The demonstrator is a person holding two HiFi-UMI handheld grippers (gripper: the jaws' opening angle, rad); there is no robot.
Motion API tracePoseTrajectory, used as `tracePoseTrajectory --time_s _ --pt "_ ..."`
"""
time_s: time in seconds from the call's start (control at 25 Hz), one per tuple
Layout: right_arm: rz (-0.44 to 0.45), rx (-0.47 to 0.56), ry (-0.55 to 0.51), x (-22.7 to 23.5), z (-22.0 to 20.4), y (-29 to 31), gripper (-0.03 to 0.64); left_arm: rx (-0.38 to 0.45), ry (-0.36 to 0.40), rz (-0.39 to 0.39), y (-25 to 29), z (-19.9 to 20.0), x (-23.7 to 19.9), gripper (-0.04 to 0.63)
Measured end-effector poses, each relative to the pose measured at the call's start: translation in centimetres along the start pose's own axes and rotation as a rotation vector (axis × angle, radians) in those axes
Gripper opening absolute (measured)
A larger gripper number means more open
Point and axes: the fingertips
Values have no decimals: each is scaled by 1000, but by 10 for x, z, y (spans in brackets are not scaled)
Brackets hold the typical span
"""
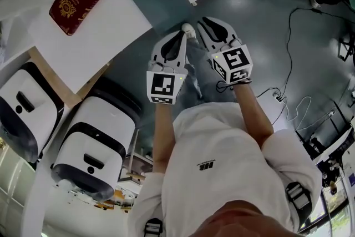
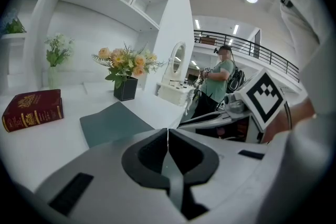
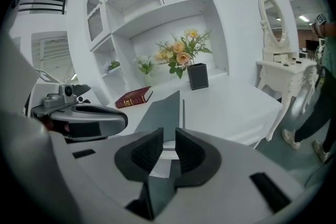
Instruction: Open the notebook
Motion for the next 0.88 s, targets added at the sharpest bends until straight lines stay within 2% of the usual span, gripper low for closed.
tracePoseTrajectory --time_s 0.28,0.88 --pt "31 -36 42 3 -9 19 58 -21 -42 13 10 -11 -9 0" --pt "115 -131 129 -3 -26 58 144 -37 -82 52 16 -16 -28 0"
Point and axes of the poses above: the fingertips, and each gripper's own axes: y forward along the fingers, x to its right, z out of its top, and after that the axes turned 14 degrees about -z, right-handed
